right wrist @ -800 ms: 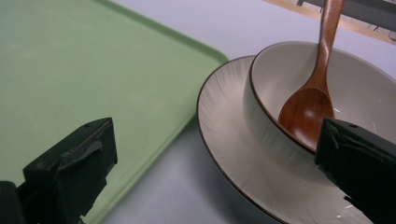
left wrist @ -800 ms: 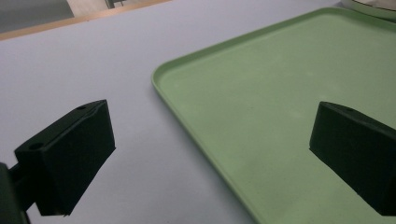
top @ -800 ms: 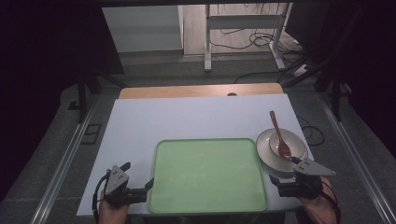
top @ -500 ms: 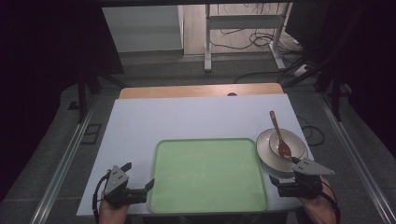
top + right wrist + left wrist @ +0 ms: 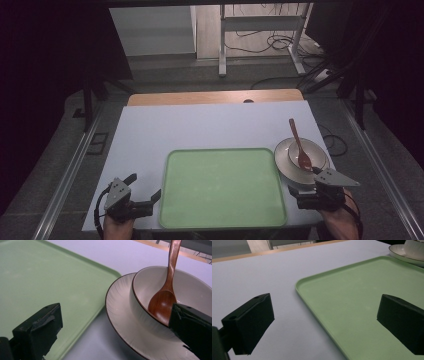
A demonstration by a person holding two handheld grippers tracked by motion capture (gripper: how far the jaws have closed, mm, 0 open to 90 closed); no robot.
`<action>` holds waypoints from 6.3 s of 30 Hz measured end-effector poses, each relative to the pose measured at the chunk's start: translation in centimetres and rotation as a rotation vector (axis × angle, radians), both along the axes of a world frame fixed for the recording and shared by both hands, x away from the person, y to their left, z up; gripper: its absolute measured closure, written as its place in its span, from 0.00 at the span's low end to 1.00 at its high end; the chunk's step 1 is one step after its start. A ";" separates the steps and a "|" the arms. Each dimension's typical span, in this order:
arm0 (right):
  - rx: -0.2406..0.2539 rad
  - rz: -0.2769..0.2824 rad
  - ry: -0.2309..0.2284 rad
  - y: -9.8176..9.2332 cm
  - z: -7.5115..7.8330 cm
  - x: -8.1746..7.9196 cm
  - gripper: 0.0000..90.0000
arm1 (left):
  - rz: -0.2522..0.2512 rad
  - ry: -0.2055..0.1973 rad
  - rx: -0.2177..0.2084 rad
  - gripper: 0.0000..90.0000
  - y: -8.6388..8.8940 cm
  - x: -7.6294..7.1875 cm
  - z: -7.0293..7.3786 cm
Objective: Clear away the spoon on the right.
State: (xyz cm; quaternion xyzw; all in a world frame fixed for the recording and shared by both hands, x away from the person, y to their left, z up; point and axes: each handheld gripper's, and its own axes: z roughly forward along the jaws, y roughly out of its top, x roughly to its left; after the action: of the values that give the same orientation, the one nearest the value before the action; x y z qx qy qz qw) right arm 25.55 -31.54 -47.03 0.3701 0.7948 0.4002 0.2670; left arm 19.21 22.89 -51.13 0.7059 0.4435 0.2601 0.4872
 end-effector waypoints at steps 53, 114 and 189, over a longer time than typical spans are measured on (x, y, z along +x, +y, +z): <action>0.026 -0.070 0.080 -1.0 3.5 7.2 0.00 | -0.045 -0.014 -0.016 0.02 -0.3 0.2 -0.1; -0.173 -0.236 0.291 2.8 4.3 18.4 0.85 | -0.043 -0.009 -0.008 0.02 0.0 0.3 -0.2; -0.257 -0.070 0.508 9.0 10.2 14.3 0.85 | -0.044 -0.026 0.009 0.02 -0.3 0.1 0.0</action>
State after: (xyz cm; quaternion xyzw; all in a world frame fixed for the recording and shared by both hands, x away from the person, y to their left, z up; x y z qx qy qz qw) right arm 39.86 -22.58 -36.83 0.4488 0.8671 0.1811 0.1177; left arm 19.35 22.61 -51.16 0.7141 0.4204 0.2606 0.4954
